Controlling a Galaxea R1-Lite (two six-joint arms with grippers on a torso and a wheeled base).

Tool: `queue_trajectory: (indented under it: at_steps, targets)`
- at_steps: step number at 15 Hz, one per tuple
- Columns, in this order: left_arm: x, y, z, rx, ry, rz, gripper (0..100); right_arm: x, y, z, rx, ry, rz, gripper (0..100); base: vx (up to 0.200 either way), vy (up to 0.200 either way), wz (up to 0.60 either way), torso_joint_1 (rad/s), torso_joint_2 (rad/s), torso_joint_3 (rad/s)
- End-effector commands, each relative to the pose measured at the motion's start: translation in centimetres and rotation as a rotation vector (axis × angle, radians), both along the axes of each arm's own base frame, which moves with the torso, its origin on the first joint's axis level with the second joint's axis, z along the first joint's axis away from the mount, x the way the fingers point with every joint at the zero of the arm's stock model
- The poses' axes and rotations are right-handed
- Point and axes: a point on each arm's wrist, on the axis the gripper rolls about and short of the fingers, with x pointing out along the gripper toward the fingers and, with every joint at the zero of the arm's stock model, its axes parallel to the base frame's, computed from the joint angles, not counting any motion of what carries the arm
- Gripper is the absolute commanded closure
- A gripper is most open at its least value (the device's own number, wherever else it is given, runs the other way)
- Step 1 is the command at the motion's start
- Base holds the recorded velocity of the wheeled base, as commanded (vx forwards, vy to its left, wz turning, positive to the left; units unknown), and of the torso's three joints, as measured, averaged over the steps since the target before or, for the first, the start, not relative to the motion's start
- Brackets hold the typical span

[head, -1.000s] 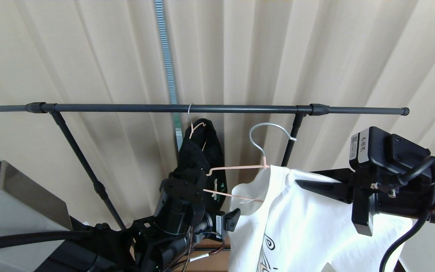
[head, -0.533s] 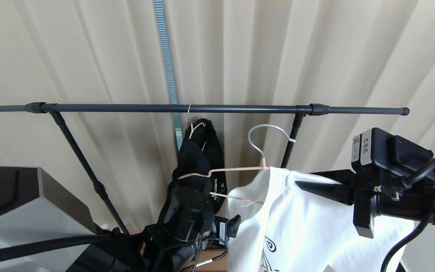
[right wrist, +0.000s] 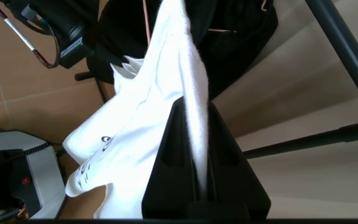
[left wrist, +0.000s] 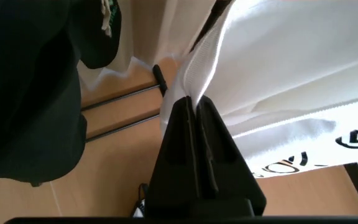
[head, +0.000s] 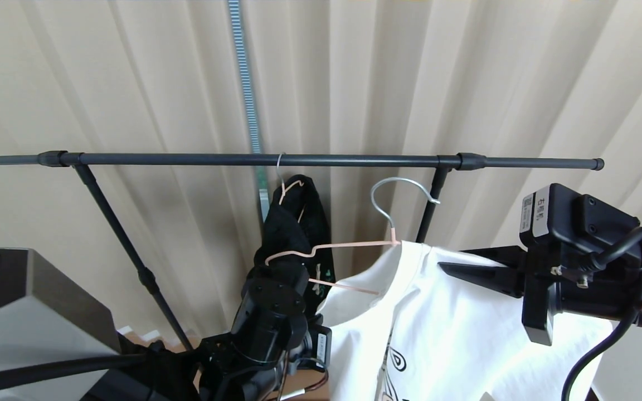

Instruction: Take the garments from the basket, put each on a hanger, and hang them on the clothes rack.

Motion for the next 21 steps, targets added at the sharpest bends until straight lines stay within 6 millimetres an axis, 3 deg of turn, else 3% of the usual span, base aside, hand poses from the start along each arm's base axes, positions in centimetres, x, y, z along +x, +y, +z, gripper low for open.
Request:
queue_trajectory:
  at_steps: [1, 7, 15, 21]
  targets:
    - [-0.5, 0.7, 1.4, -0.018, -0.032, -0.001, 100, 0.2, 0.0, -0.1, -0.004, 0.005, -0.005, 100, 0.000, 0.000, 0.00, 0.000, 0.00, 0.000]
    - [-0.1, 1.9, 1.9, -0.013, -0.054, 0.059, 100, 0.1, -0.1, -0.1, -0.003, 0.004, -0.005, 100, 0.000, 0.000, 0.00, 0.000, 0.00, 0.000]
    - [0.6, 5.1, 1.9, -0.016, -0.134, 0.138, 100, 0.2, -0.5, -0.3, -0.008, 0.009, -0.023, 100, 0.000, 0.000, 0.00, 0.000, 0.00, 0.000]
    - [1.8, 6.5, 2.3, -0.003, -0.183, 0.183, 100, -0.1, -0.7, -0.2, -0.004, 0.003, -0.024, 100, 0.000, 0.000, 0.00, 0.000, 0.00, 0.000]
